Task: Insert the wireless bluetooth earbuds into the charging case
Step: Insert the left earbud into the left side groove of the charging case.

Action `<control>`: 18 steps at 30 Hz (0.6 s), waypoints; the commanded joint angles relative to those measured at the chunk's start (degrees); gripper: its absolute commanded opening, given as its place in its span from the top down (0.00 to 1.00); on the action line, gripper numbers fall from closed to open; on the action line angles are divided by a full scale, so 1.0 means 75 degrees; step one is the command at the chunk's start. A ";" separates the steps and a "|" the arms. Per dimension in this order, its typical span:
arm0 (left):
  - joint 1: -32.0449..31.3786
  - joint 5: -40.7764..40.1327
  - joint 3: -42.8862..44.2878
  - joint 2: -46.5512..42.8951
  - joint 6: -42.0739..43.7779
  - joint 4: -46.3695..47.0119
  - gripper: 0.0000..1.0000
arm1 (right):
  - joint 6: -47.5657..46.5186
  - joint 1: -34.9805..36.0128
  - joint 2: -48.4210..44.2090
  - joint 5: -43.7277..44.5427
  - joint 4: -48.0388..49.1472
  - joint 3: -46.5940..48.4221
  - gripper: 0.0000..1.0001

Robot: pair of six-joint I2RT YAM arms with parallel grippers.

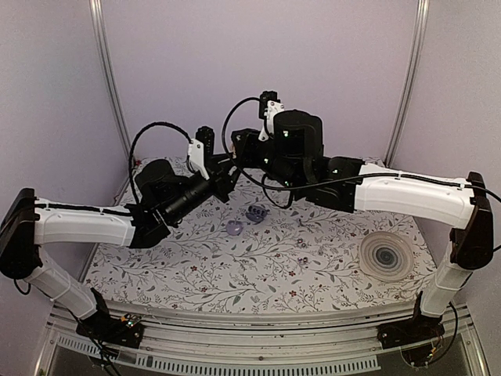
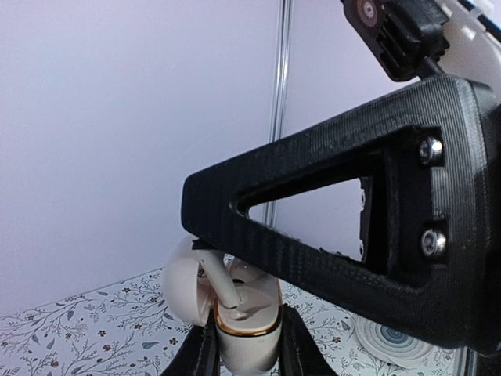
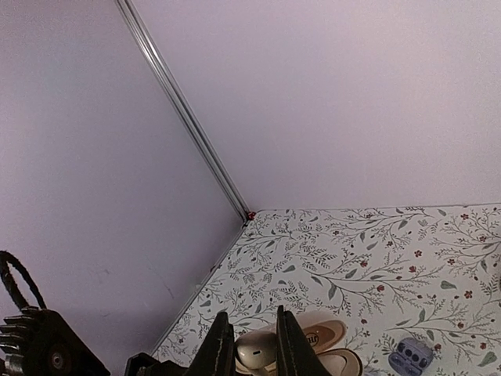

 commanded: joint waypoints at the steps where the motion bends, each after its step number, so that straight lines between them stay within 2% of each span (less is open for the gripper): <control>1: -0.0118 -0.0114 0.0227 -0.0219 0.0142 -0.0025 1.00 | -0.0076 0.0090 -0.0225 -0.0029 0.0170 -0.0177 0.82; 18: -0.0102 -0.0179 0.0357 -0.0265 0.0325 -0.0034 1.00 | 0.0125 0.0120 -0.0423 -0.0160 0.0070 -0.0512 0.82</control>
